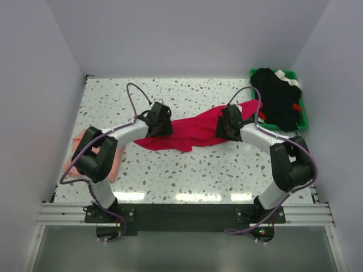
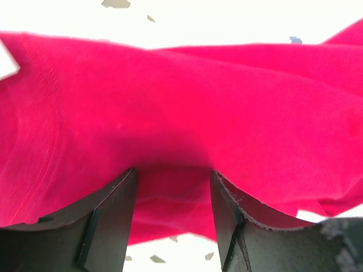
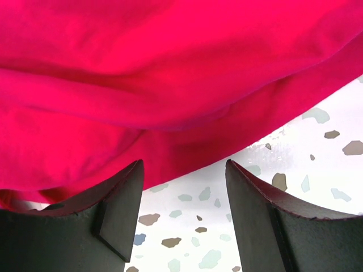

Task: Fold and stack the t-shirts
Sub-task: Flatten the tshirt out

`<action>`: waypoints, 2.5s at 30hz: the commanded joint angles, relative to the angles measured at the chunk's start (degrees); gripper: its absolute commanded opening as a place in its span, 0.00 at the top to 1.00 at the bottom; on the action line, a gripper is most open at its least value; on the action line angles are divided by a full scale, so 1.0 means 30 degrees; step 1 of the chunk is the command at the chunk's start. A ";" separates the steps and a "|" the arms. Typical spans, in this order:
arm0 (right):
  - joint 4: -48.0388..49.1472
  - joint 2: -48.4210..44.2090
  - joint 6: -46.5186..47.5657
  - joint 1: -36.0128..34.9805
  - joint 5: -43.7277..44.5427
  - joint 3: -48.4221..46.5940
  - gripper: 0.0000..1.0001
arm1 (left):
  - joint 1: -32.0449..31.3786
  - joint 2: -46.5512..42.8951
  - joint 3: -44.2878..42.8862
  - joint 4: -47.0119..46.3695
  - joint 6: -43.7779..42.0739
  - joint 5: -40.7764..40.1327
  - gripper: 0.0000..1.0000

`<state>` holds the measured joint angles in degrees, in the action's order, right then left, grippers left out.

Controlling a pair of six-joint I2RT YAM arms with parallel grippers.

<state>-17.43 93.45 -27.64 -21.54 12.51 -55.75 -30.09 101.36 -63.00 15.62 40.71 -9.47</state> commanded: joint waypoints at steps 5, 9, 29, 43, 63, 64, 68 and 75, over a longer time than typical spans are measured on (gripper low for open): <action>0.1064 0.0930 -0.0426 0.0207 0.0106 -0.0139 0.37 | -0.0108 0.2188 -0.3136 0.0594 -0.1235 -0.0650 0.52; 0.1094 0.1106 -0.0484 0.0237 0.0019 -0.0168 0.37 | -0.0108 0.2978 -0.4163 0.0916 -0.1440 -0.0709 0.75; 0.1094 0.1633 -0.0514 0.0324 0.0340 0.0067 0.41 | 0.1648 0.2805 -0.6098 0.1123 -0.1822 0.0344 1.00; 0.0039 0.2543 -0.0016 0.0324 0.0429 -0.1106 1.00 | 0.5017 0.3536 -0.7064 -0.0486 -0.1177 0.3041 1.00; -0.0340 -0.3871 -0.0572 0.0266 -0.1475 0.3462 1.00 | 0.8416 0.8896 -1.3684 -0.1542 -0.0883 0.6290 1.00; -0.0400 -0.4135 -0.0601 0.0266 -0.1447 0.3610 1.00 | 0.8475 0.9188 -1.4441 -0.1514 -0.0942 0.6554 1.00; -0.0838 -0.5133 -0.0660 0.0266 -0.1533 0.4167 1.00 | 0.8768 1.0389 -1.6086 -0.1426 -0.1381 0.7520 0.91; -0.1484 -0.7797 -0.1012 0.0207 -0.1799 0.5778 1.00 | 0.9296 1.0628 -1.7466 -0.1135 -0.1119 0.8373 0.52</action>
<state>-19.70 73.63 -29.65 -20.88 7.29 -39.77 -3.70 134.06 -112.33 14.26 37.39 13.34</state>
